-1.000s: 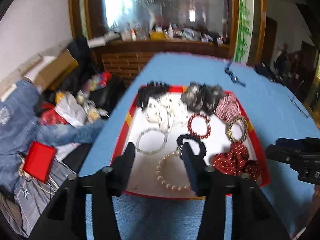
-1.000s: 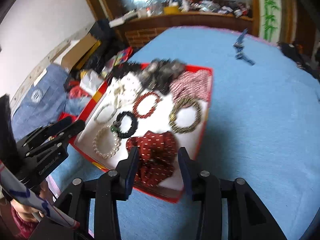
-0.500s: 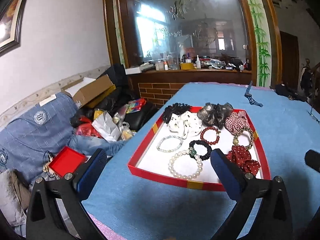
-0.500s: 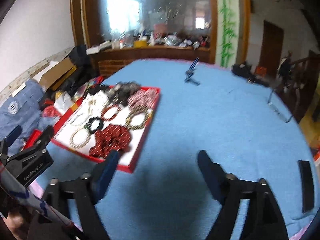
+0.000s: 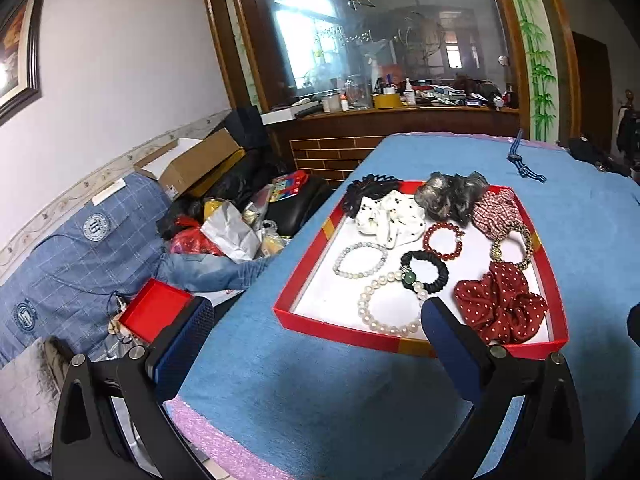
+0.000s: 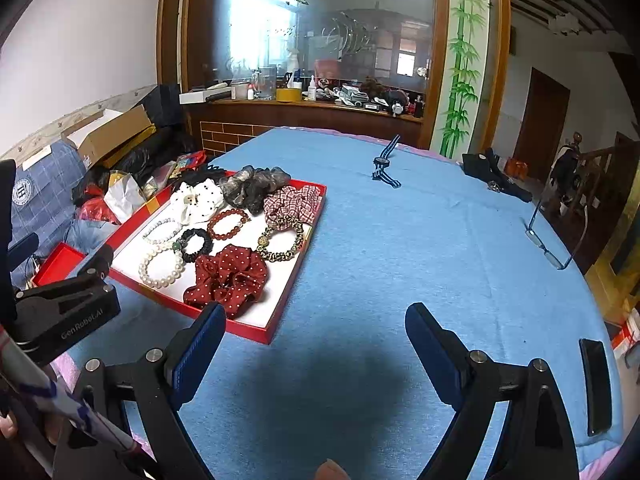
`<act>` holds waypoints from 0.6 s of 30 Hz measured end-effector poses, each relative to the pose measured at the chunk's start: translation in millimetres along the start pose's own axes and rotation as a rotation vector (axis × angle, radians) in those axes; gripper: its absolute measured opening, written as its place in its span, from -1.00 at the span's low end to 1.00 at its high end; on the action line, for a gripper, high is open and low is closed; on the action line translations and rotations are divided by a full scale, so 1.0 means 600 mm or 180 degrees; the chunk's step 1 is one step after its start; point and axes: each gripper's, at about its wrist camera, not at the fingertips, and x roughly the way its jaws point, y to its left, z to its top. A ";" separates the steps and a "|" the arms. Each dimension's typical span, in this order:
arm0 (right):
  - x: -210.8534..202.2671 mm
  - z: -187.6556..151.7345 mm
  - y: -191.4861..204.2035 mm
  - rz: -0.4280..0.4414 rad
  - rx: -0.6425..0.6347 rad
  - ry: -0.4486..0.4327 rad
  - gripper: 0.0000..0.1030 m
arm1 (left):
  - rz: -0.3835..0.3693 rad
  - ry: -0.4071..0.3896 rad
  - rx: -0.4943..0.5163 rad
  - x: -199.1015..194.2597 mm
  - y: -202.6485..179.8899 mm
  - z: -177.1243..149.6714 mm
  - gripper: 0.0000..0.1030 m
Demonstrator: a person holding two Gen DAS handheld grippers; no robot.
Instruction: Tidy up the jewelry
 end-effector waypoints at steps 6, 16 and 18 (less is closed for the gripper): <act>0.010 -0.004 0.016 0.0001 -0.0090 0.0088 0.82 | -0.0093 0.0074 0.0012 0.010 -0.002 -0.007 1.00; 0.019 -0.006 0.026 -0.0020 -0.0131 0.0157 0.82 | -0.0120 0.0107 0.0001 0.016 0.000 -0.011 1.00; 0.020 -0.008 0.028 -0.0020 -0.0140 0.0171 0.82 | -0.0115 0.0109 -0.0001 0.018 0.000 -0.012 1.00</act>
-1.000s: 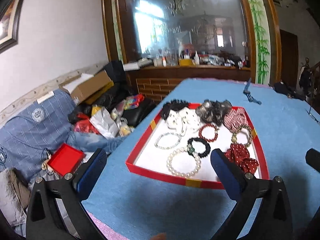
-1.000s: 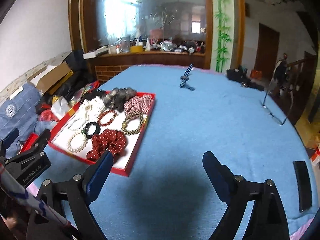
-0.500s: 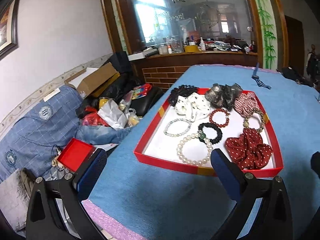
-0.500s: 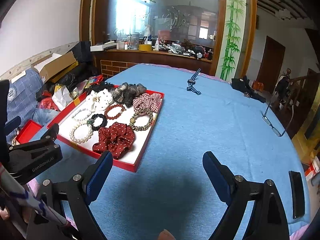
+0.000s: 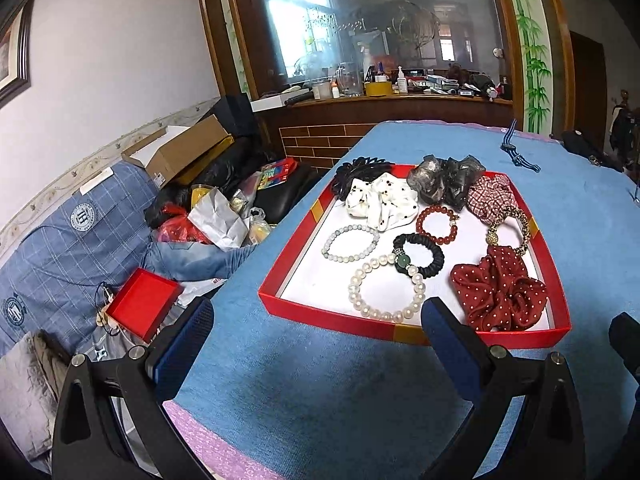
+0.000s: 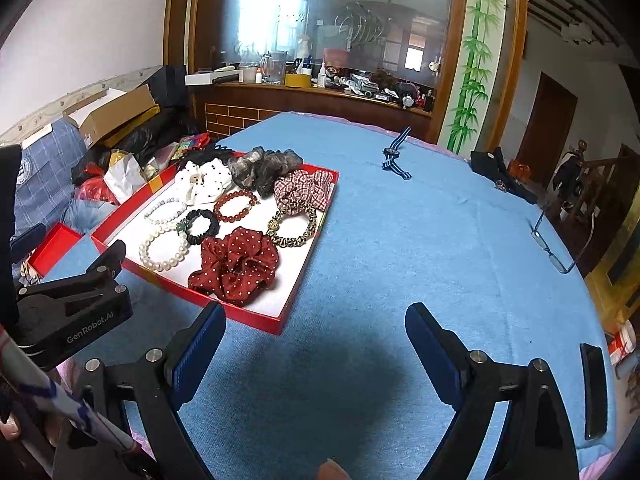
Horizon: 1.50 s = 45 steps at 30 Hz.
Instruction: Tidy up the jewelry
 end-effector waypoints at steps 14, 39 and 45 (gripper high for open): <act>0.000 0.000 0.010 -0.0025 -0.0018 0.0034 0.82 | -0.0006 0.0004 -0.0017 0.006 0.001 -0.005 1.00; 0.012 0.000 0.004 -0.0016 0.0033 0.0100 0.82 | 0.0008 0.0011 -0.0025 0.013 0.003 -0.010 1.00; 0.013 -0.001 0.004 -0.0011 0.0040 0.0107 0.82 | -0.0002 0.0020 -0.0027 0.013 0.004 -0.010 1.00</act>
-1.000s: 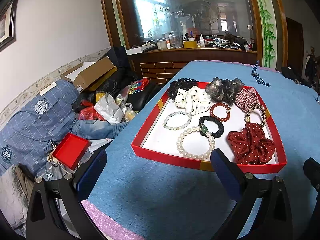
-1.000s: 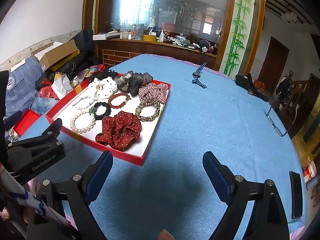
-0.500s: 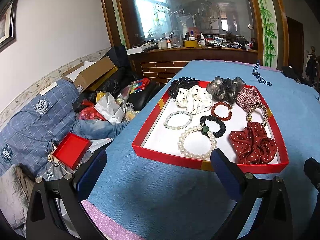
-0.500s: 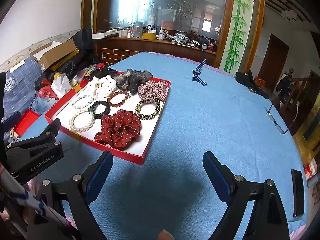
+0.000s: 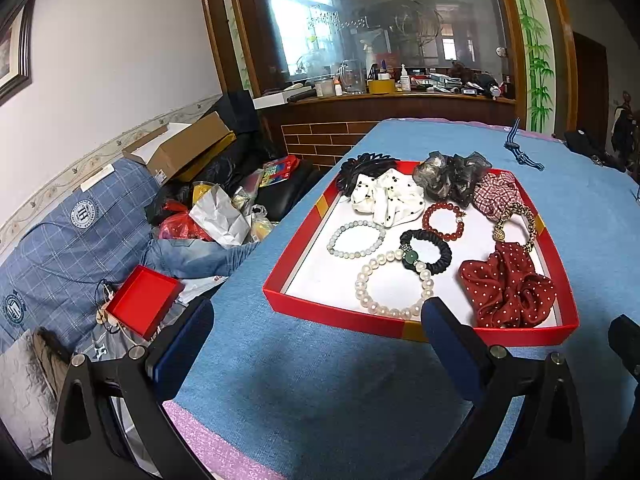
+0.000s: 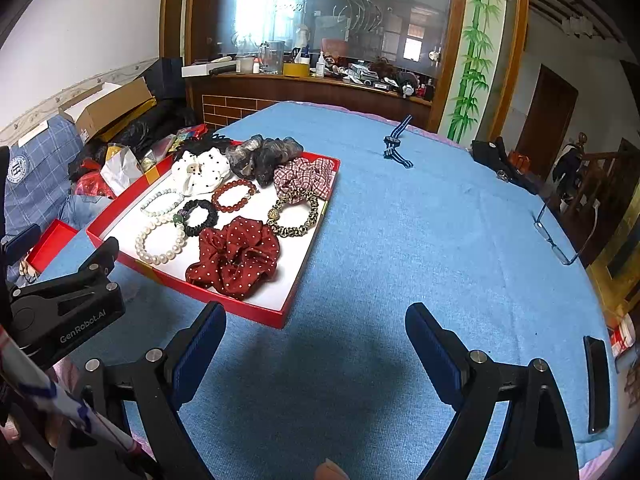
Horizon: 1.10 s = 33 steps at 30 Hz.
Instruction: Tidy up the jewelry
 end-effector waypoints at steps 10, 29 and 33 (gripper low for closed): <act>-0.002 -0.002 0.001 -0.0004 0.0007 -0.0011 0.82 | 0.0006 -0.0003 -0.0007 0.001 0.000 0.000 1.00; -0.007 -0.001 0.005 -0.0001 0.0016 -0.0017 0.82 | 0.0034 -0.0022 -0.0025 -0.010 0.004 -0.001 1.00; -0.009 -0.001 0.006 0.0003 0.0019 -0.0021 0.82 | 0.0033 -0.0021 -0.0025 -0.010 0.004 -0.001 1.00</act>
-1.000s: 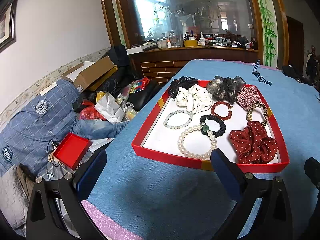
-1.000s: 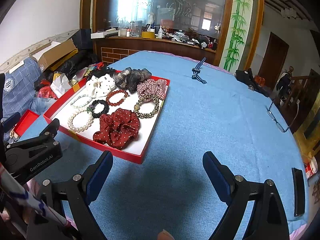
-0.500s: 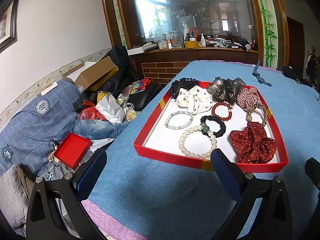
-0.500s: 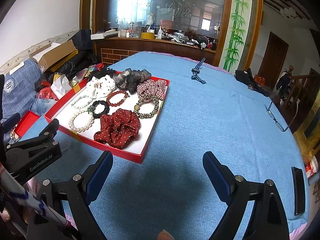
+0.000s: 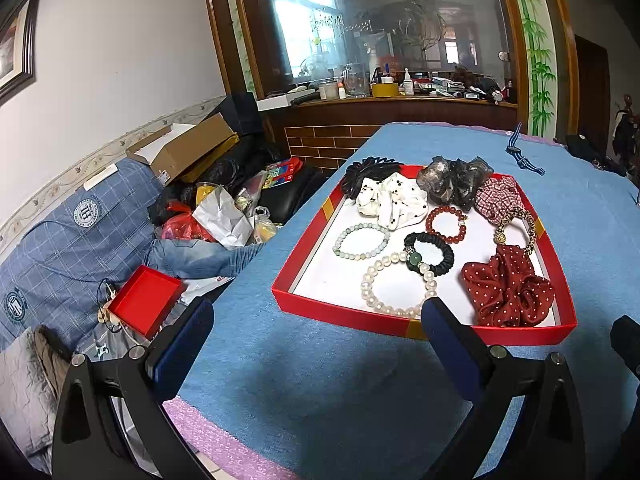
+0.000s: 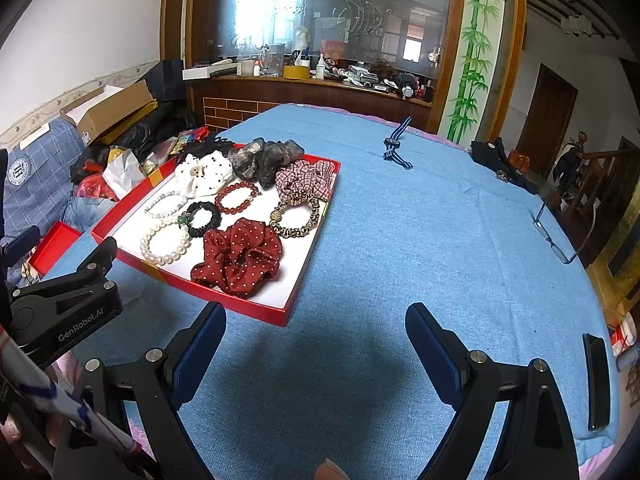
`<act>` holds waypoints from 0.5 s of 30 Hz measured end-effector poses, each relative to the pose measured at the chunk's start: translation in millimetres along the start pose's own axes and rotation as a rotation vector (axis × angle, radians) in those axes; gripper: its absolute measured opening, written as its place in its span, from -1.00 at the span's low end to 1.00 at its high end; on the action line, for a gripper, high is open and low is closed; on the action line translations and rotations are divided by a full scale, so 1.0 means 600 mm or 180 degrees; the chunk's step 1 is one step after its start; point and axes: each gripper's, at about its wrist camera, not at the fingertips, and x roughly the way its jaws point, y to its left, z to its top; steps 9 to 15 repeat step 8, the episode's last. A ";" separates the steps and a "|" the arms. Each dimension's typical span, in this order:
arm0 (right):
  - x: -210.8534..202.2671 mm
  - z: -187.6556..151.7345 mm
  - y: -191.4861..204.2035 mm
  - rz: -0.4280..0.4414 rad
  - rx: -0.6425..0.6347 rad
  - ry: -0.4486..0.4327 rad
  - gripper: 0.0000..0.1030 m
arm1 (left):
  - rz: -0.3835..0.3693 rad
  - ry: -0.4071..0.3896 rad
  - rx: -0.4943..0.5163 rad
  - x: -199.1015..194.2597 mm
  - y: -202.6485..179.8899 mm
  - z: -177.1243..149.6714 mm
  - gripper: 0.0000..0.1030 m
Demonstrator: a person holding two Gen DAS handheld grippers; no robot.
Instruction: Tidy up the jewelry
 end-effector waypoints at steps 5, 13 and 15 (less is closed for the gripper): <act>-0.005 0.003 -0.014 -0.0019 0.0106 -0.0016 0.82 | 0.0147 -0.0032 0.0097 -0.013 -0.010 0.005 1.00; -0.009 0.006 -0.046 -0.0048 0.0291 -0.0024 0.82 | 0.0106 -0.0101 0.0232 -0.028 -0.027 0.012 1.00; -0.009 0.006 -0.046 -0.0048 0.0291 -0.0024 0.82 | 0.0106 -0.0101 0.0232 -0.028 -0.027 0.012 1.00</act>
